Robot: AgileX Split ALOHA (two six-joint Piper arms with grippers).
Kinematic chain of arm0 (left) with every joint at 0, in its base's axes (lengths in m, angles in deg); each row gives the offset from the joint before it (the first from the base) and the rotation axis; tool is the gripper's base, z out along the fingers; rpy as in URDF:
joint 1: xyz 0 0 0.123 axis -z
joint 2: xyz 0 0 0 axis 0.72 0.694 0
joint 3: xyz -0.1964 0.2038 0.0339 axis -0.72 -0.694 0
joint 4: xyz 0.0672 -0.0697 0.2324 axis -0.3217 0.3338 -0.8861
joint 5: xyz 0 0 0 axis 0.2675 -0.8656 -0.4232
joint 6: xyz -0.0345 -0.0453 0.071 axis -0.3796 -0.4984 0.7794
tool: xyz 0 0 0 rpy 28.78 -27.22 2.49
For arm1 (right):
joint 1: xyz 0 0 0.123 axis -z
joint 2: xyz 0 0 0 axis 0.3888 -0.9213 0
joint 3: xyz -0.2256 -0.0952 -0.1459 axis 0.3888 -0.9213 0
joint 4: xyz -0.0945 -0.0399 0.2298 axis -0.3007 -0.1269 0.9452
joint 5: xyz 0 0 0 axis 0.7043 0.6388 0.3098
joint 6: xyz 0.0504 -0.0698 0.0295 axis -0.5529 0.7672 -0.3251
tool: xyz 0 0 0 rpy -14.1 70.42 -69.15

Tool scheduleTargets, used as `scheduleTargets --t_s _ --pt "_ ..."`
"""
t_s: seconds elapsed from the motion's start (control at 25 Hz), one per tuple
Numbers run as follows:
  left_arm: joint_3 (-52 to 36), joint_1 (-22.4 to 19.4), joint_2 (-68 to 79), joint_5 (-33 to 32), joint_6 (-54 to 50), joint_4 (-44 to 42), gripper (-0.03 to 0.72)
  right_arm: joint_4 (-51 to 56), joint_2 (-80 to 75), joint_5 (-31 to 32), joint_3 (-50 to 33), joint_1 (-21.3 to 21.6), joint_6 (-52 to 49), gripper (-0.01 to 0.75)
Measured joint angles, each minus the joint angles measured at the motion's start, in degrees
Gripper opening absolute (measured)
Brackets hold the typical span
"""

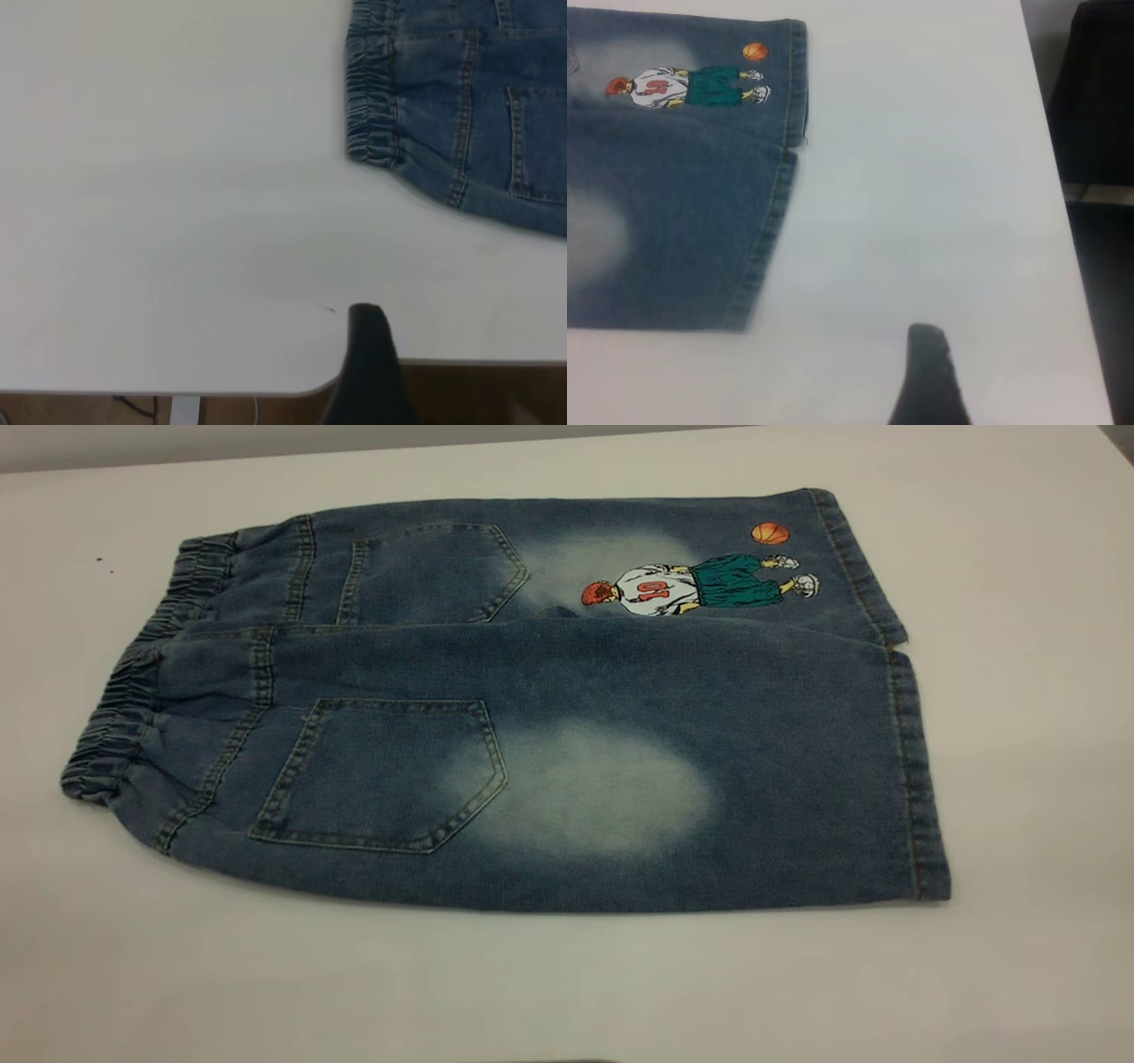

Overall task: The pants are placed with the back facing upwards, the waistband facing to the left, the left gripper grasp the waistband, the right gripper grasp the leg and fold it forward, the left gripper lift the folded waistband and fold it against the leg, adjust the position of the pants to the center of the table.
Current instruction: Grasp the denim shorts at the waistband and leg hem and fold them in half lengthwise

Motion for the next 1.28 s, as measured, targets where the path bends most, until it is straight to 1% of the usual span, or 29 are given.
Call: scheduleTargets --t_s 0.12,0.2,0.36,0.48,0.64,0.76,1.0,1.28 --pt "0.0 0.0 0.0 0.0 -0.99 0.0 0.485 0.84 0.0 0.0 0.0 0.0 -2.59 0.445" --pt "0.26 0.0 0.2 -0.06 -4.75 0.0 0.485 1.19 -0.18 -0.12 0.16 0.0 -4.09 0.467" --pt "3.86 0.0 4.93 -0.34 -12.71 -0.09 0.485 1.79 -4.24 -1.31 3.36 0.0 -4.72 0.554" --pt "7.05 0.0 11.94 1.36 -14.18 -0.12 0.485 1.8 -10.36 -2.59 7.09 0.0 -4.72 0.602" --pt "8.68 0.0 24.44 8.29 -14.3 -0.12 0.485 2.4 -19.91 -5.88 11.2 0.0 -4.34 0.61" --pt "8.68 0.0 35.06 13.96 -14.53 -0.12 0.485 3.36 -26.39 -7.91 12.74 0.0 -3.98 0.605" --pt "8.91 0.0 56.53 29.06 -15.62 -0.12 0.485 4.59 -35.63 -11.66 12.88 0.0 -3.83 0.593" --pt "8.91 0.0 77.51 40.41 -16.46 -0.18 0.485 4.83 -40.65 -14.5 12.88 0.0 -3.64 0.592"
